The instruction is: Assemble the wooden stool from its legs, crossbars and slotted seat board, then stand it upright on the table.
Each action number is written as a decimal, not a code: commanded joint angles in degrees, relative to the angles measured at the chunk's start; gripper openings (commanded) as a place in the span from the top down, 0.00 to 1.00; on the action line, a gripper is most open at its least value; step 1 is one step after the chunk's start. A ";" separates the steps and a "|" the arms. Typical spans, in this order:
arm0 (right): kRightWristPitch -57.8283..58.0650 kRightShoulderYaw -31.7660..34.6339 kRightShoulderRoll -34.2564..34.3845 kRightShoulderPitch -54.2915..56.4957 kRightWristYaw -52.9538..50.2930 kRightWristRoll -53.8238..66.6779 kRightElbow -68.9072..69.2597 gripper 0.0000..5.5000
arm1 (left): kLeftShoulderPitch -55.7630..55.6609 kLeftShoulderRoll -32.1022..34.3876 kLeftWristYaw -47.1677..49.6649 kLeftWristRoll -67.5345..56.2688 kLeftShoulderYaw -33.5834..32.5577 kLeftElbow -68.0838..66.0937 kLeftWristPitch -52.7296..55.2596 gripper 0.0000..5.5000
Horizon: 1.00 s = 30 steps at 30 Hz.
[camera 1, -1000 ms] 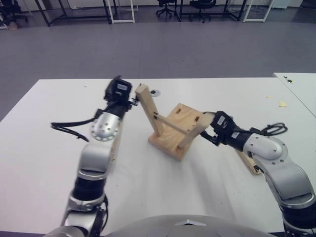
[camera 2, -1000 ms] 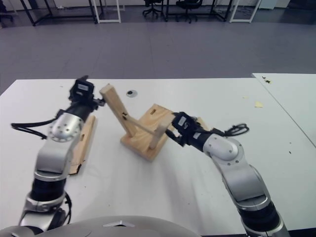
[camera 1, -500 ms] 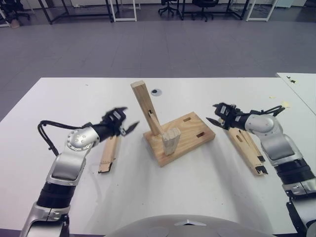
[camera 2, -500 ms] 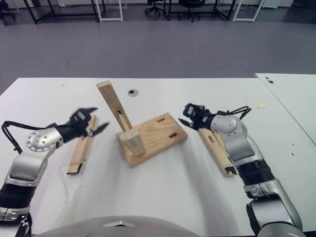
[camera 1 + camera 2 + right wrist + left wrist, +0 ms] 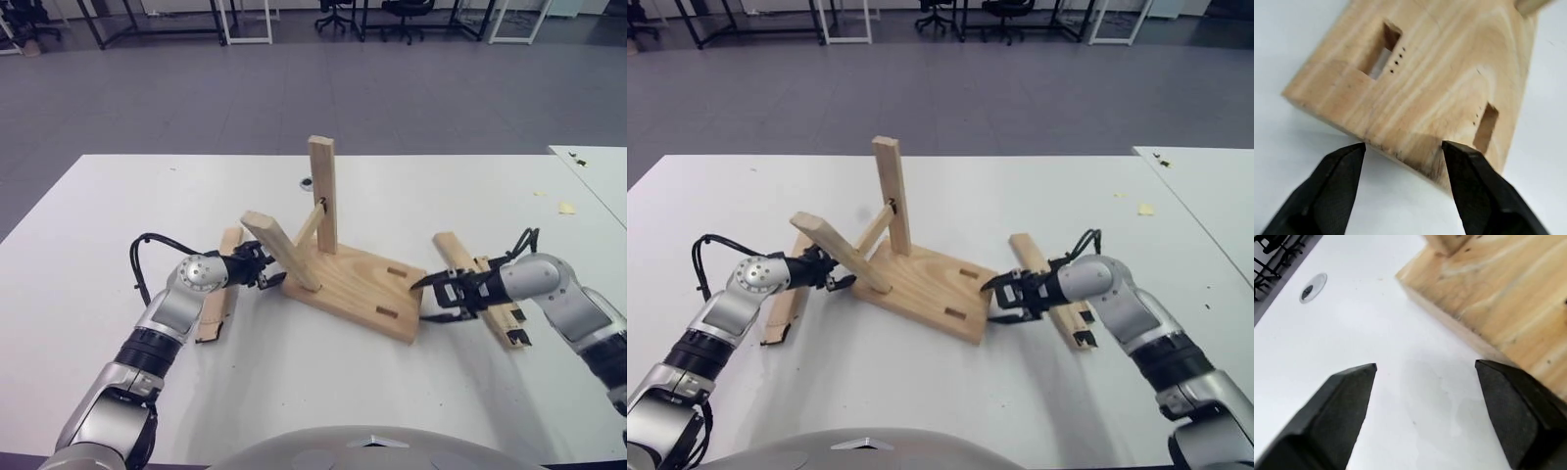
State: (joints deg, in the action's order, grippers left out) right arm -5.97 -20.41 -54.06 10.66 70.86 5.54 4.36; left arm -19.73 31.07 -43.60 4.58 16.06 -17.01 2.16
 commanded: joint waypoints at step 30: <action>33.17 33.95 20.92 -6.10 -41.59 -0.80 -0.93 0.47 | 15.63 -2.67 6.96 -7.38 -12.68 24.67 5.88 0.32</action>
State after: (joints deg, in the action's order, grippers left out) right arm 26.15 10.26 -33.07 7.34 31.35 4.52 7.08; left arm -6.25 28.99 -38.24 -1.27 5.06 3.19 4.77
